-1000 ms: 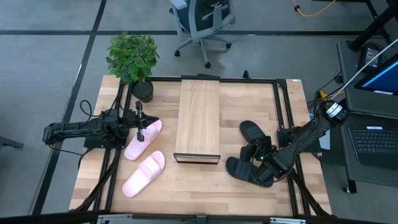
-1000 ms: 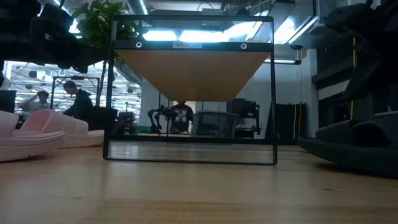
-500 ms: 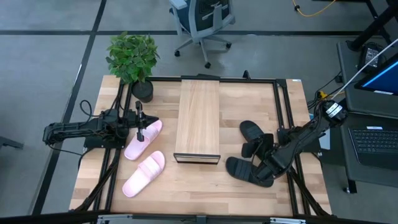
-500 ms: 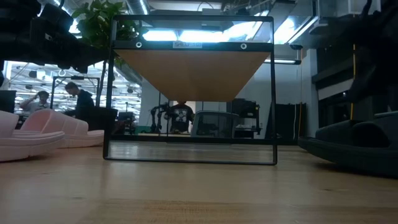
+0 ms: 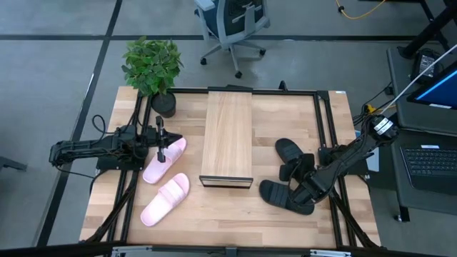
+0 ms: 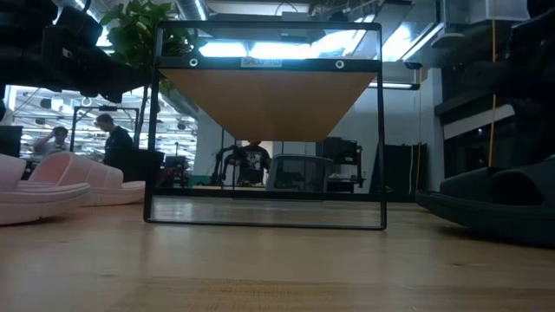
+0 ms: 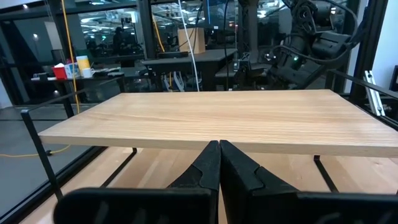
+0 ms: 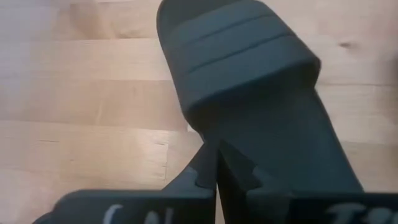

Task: Pick and place slides into the shelf
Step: Put the top black slide on the shelf

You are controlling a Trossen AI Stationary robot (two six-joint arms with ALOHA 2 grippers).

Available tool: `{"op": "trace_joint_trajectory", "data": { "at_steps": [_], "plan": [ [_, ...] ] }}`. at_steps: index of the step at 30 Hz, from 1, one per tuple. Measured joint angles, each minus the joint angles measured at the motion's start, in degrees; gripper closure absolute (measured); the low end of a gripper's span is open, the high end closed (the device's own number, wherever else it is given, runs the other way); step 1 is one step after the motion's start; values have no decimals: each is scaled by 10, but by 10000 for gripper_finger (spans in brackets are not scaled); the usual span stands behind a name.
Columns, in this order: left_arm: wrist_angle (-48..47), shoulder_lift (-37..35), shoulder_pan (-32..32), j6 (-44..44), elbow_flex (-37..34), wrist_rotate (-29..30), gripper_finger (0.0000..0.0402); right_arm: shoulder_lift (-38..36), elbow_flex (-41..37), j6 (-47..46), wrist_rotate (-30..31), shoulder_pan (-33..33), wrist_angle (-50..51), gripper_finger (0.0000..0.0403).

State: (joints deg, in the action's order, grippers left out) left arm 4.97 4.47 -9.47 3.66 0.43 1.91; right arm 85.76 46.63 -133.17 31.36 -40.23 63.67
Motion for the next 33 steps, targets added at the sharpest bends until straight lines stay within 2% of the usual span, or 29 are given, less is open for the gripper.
{"op": "trace_joint_trajectory", "data": {
  "at_steps": [18, 22, 33],
  "plan": [
    [0, 0, 0, 0, 0, 0, 401, 0, -1, 1, 26, 1, -33, 310],
    [1, 0, 0, 0, 0, 0, 401, 0, -1, 5, 26, 12, -32, 300],
    [1, 0, 0, 0, 0, 0, 401, 0, -1, 119, 24, 74, -42, 298]
  ]
}}
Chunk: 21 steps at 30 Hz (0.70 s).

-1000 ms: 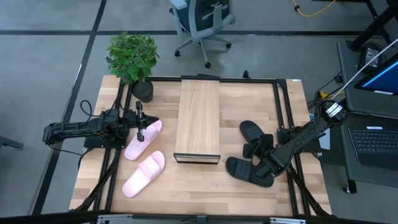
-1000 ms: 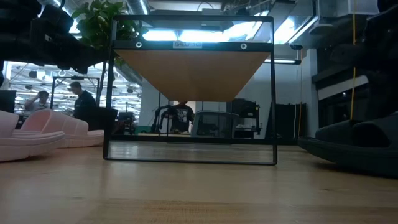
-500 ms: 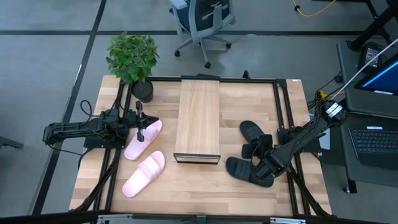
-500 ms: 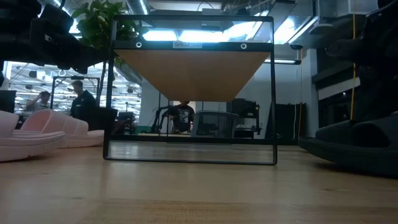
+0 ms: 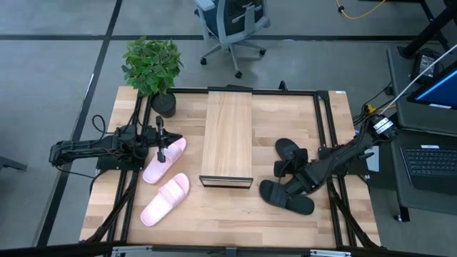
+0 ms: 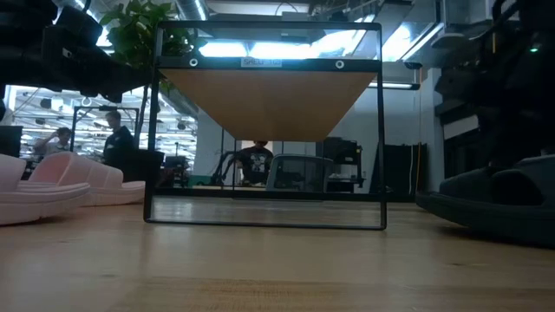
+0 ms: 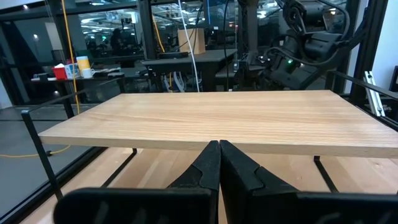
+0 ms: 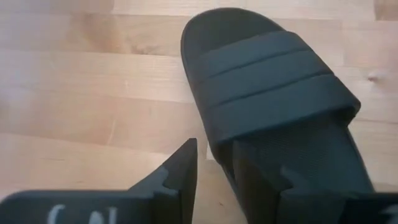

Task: Pick and place slides into the shelf
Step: Put the top black slide on the shelf

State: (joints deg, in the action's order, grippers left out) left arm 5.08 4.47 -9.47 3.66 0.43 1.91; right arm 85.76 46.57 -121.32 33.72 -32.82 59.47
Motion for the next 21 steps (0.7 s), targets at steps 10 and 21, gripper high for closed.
{"op": "trace_joint_trajectory", "data": {
  "at_steps": [10, 21],
  "plan": [
    [0, 0, 0, 0, 0, 0, 401, 0, 0, 20, -49, 29, -7, 298],
    [0, 0, 0, 0, 0, 0, 401, 16, 0, 53, -49, 52, -36, 298]
  ]
}}
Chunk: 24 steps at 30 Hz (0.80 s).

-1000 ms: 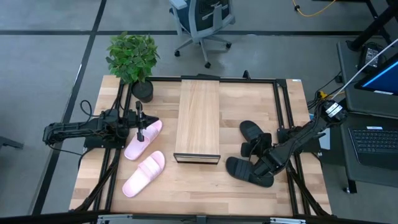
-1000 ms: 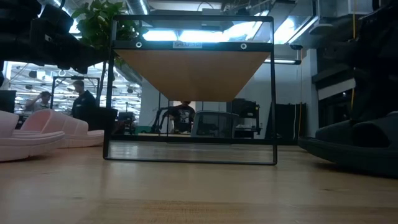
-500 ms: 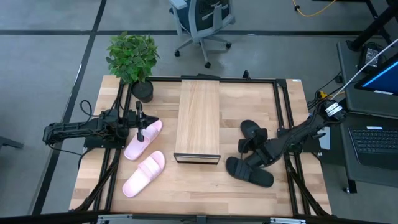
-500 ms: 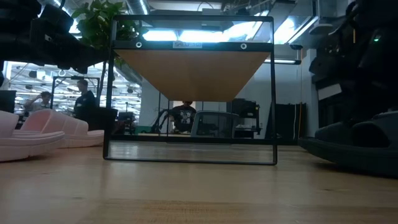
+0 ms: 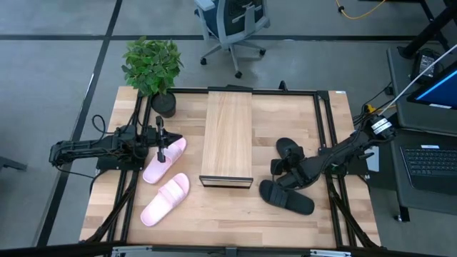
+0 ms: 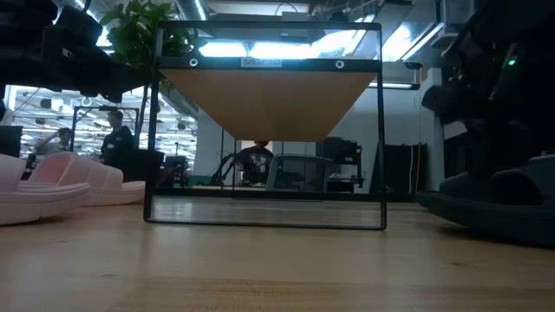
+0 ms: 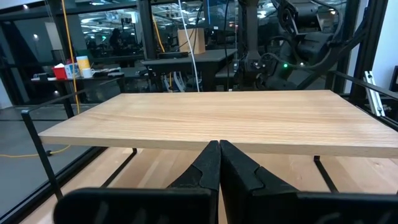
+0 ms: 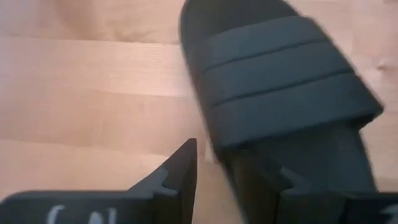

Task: Pick and place slides into the shelf
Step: Put the top black slide on the shelf

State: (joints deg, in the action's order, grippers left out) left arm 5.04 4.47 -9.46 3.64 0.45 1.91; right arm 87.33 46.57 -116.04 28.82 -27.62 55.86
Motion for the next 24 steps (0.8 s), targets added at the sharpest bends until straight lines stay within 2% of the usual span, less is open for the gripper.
{"op": "trace_joint_trajectory", "data": {
  "at_steps": [9, 12, 16, 24],
  "plan": [
    [0, 0, 0, -1, 0, 0, 401, 69, 0, 10, 3, 16, -7, 300],
    [0, 0, 0, -2, 0, 0, 401, 72, 0, 12, 6, 16, -12, 321],
    [0, 0, 0, -2, 0, 0, 401, 69, 0, 35, 6, 16, -19, 382],
    [-1, 0, 0, -2, 0, 0, 401, 69, 0, 87, 13, 16, -26, 391]
  ]
}}
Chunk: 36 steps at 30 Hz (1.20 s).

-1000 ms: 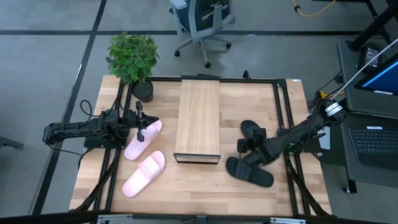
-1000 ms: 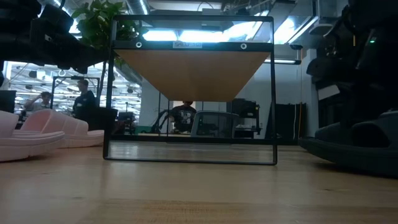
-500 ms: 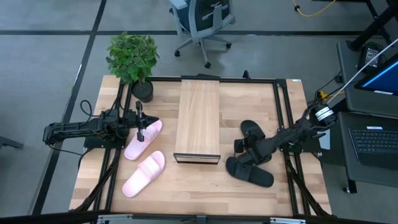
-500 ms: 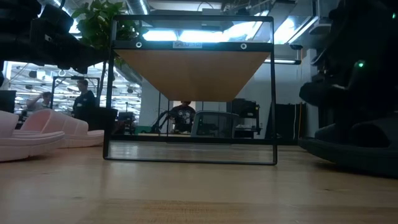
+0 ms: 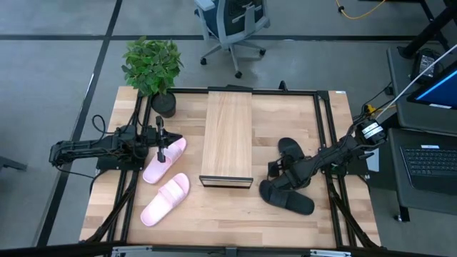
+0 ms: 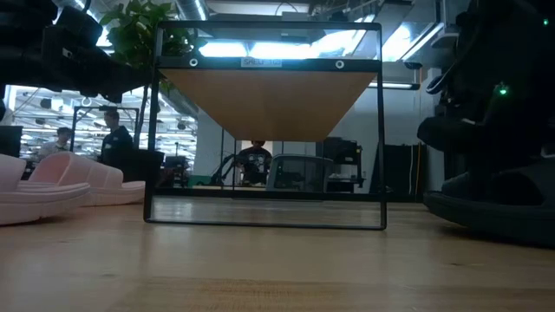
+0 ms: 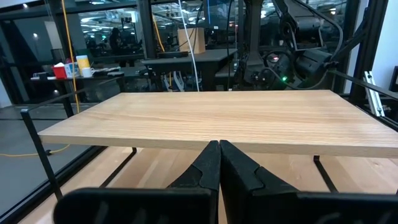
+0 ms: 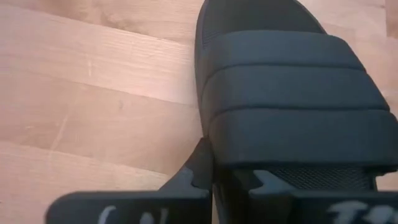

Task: Pick and place slides into the shelf
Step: Put the top black slide on the shelf

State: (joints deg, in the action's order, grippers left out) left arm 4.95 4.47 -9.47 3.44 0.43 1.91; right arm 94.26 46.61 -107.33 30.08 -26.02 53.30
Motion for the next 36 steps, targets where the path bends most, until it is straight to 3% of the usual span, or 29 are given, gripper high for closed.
{"op": "trace_joint_trajectory", "data": {
  "at_steps": [18, 27, 36],
  "plan": [
    [0, 0, 0, -2, 0, 0, 401, -41, 35, 46, 73, -3, 32, 391],
    [0, 0, 0, -3, 0, 0, 401, -45, 122, 78, 112, -5, 157, 391],
    [-2, 0, 0, -3, 0, 0, 401, -45, 251, 186, 165, -4, 266, 391]
  ]
}}
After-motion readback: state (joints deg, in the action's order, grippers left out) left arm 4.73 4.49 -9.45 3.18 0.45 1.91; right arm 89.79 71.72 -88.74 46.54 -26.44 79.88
